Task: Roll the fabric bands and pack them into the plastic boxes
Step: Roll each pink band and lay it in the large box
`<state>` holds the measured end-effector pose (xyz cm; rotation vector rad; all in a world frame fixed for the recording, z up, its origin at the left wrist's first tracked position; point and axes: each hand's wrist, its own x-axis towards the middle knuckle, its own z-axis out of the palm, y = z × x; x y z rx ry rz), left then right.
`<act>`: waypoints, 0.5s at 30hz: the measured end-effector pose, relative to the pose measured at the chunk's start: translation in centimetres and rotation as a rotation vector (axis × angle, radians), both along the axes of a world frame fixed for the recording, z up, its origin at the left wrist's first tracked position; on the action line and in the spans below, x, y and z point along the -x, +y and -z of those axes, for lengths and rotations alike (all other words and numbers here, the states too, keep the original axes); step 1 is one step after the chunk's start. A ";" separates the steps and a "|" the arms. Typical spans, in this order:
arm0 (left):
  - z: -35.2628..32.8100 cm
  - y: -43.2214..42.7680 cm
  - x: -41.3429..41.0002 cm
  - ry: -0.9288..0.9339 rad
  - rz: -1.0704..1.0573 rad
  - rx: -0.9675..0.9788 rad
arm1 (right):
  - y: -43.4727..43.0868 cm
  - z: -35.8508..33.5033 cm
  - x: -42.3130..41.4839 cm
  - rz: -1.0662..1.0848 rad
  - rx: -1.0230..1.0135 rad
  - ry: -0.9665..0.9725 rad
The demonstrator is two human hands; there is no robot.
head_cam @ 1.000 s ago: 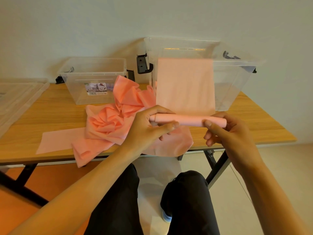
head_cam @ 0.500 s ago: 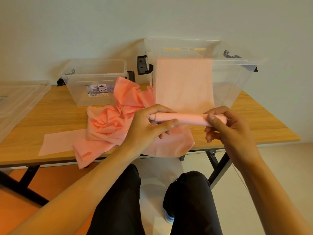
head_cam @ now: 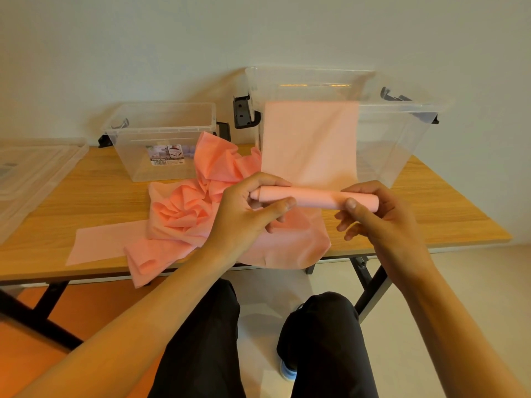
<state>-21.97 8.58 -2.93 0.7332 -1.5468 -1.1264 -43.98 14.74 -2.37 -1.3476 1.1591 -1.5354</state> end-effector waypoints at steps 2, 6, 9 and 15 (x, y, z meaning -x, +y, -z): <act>0.0 0.0 0.0 0.000 -0.005 -0.001 | 0.0 0.0 0.0 -0.014 -0.002 0.000; -0.1 -0.1 -0.3 -0.012 0.022 0.009 | 0.0 0.0 -0.1 -0.015 -0.012 0.008; -0.4 -0.2 -0.4 -0.011 0.034 0.023 | 0.0 -0.2 -0.2 -0.006 -0.015 0.021; -0.3 -0.4 -0.3 0.029 -0.028 -0.006 | -0.1 -0.3 -0.2 -0.001 0.042 0.009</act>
